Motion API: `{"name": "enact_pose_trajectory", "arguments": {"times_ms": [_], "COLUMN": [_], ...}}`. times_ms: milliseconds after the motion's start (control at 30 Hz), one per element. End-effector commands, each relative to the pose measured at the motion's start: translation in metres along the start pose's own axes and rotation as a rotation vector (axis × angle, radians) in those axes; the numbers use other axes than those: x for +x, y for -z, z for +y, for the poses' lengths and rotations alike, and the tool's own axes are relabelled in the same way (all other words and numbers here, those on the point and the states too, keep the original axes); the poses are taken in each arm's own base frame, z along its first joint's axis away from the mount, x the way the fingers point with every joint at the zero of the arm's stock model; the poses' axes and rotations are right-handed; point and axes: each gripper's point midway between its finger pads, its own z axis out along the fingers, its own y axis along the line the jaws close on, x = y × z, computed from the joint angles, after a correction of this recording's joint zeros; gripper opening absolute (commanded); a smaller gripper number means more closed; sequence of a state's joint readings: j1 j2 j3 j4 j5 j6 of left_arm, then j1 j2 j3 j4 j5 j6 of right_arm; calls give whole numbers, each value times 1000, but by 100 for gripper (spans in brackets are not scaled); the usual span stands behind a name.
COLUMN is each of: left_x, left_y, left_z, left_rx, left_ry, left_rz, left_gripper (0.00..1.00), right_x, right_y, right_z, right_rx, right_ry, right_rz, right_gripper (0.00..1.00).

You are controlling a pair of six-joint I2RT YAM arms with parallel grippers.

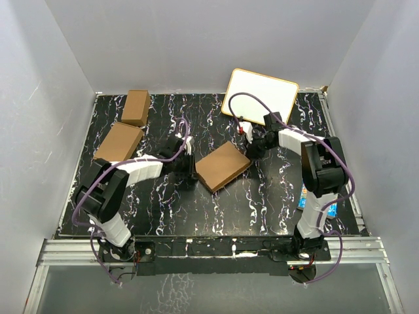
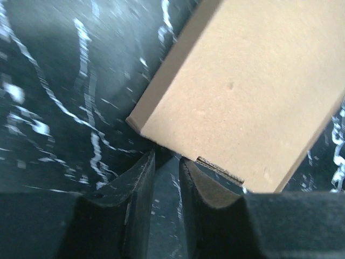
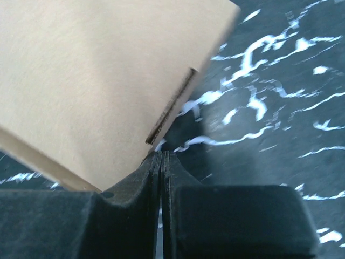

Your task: Fold the paper box

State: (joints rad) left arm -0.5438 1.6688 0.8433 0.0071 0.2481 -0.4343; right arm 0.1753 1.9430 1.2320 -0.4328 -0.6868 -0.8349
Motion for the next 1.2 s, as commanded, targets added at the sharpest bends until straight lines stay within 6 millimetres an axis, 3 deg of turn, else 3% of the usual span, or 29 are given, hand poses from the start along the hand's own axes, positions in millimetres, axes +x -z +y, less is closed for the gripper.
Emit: {"name": "enact_pose_trajectory", "arguments": {"times_ms": [0, 133, 400, 533, 600, 667, 767, 833, 900, 1000, 1067, 1133, 1167], "left_x": [-31, -48, -60, -74, -84, -100, -126, -137, -146, -133, -112, -88, -67], "left_y": [0, -8, -38, -47, -46, -35, -3, 23, 54, 86, 103, 116, 114], "left_z": [21, 24, -12, -22, -14, 2, 19, 18, 4, -27, -45, -54, -50], "left_rx": [-94, -74, 171, 223, 153, 53, -30, -43, -12, 147, 260, 313, 326], "left_ry": [-36, -77, -196, -226, -239, -251, -273, -335, -442, -696, -889, -1057, -1116], "left_rz": [-36, -31, 79, 99, 93, 55, -35, -97, -177, -279, -391, -503, -525], "left_gripper": [25, 29, 38, 39, 40, 43, 50, 55, 60, 61, 62, 82, 91], "right_x": [-16, -9, -1, -3, -2, -3, -2, 0, 1, 2, 6, 8, 9], "right_y": [19, 25, 23, 25, 29, 36, 51, 57, 60, 58, 56, 56, 56], "right_z": [48, 87, 158, 167, 159, 152, 144, 139, 134, 125, 116, 111, 111], "right_rx": [-114, -186, -372, -386, -344, -314, -284, -272, -265, -245, -225, -217, -217], "right_ry": [126, 174, 270, 291, 288, 272, 258, 250, 240, 213, 191, 178, 176], "right_rz": [-60, -59, -68, -70, -35, -34, -62, -70, -77, -73, -54, -42, -41], "right_gripper": [8, 8, 9, 9, 12, 13, 15, 16, 17, 18, 18, 18, 18]}}
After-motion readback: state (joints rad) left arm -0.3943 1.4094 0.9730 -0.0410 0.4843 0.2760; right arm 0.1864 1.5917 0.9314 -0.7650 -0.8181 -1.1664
